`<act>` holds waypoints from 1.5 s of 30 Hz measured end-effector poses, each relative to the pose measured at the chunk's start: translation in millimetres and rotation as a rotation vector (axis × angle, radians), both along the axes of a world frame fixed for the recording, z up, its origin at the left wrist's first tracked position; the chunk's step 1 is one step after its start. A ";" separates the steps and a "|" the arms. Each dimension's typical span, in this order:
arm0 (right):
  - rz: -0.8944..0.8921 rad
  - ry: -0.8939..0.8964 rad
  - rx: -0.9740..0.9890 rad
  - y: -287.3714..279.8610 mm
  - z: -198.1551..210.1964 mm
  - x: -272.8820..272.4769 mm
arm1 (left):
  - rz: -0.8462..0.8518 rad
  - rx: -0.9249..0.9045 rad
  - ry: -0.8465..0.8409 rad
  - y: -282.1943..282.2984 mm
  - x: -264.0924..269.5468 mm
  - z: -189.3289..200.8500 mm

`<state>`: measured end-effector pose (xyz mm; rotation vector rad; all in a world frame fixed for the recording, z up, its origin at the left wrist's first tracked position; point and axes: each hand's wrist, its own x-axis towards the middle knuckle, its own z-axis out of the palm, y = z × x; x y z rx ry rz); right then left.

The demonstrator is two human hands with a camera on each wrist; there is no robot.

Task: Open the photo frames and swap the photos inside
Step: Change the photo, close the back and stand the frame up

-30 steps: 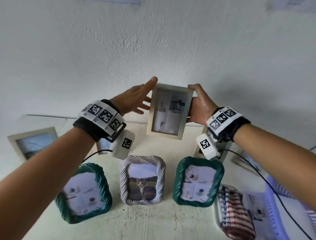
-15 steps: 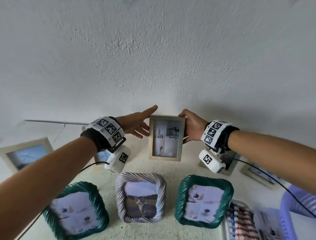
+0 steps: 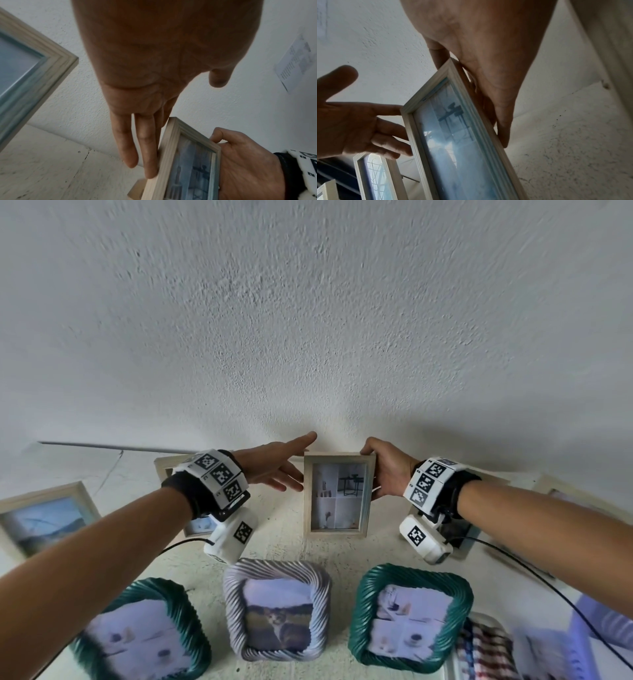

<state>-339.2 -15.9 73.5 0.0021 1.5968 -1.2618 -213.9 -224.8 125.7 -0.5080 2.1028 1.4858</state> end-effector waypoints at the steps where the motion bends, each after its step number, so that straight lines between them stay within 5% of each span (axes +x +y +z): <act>1: -0.007 0.014 0.002 -0.7 0.2 -0.3 | -0.007 -0.002 0.005 -0.7 -0.1 -0.9; 6: -0.040 0.205 -0.011 -7.9 11.7 2.3 | -0.054 -0.083 0.054 -12.0 5.0 7.3; 11: 0.119 0.903 0.062 -24.4 54.4 6.7 | 0.031 -0.211 0.323 -47.6 27.0 42.2; 15: 0.194 1.169 -0.026 -59.9 85.0 29.2 | 0.222 -0.461 0.430 -85.5 50.4 61.8; 23: 0.700 1.047 0.164 -158.2 80.5 73.4 | 0.183 -0.890 0.093 -127.8 93.9 40.9; 29: 0.806 1.005 0.292 -192.7 56.4 86.9 | 0.309 -0.661 0.009 -139.8 103.7 11.9; 32: 0.832 1.088 0.337 -199.5 50.5 89.7 | 0.359 -0.520 0.057 -144.4 106.8 8.1; 39: 0.733 1.133 0.223 -189.2 72.9 84.3 | 0.368 -0.552 0.248 -145.8 117.7 27.9; 45: 0.477 0.948 -0.039 -141.7 131.4 78.8 | 0.456 -0.365 0.574 -115.9 130.3 62.7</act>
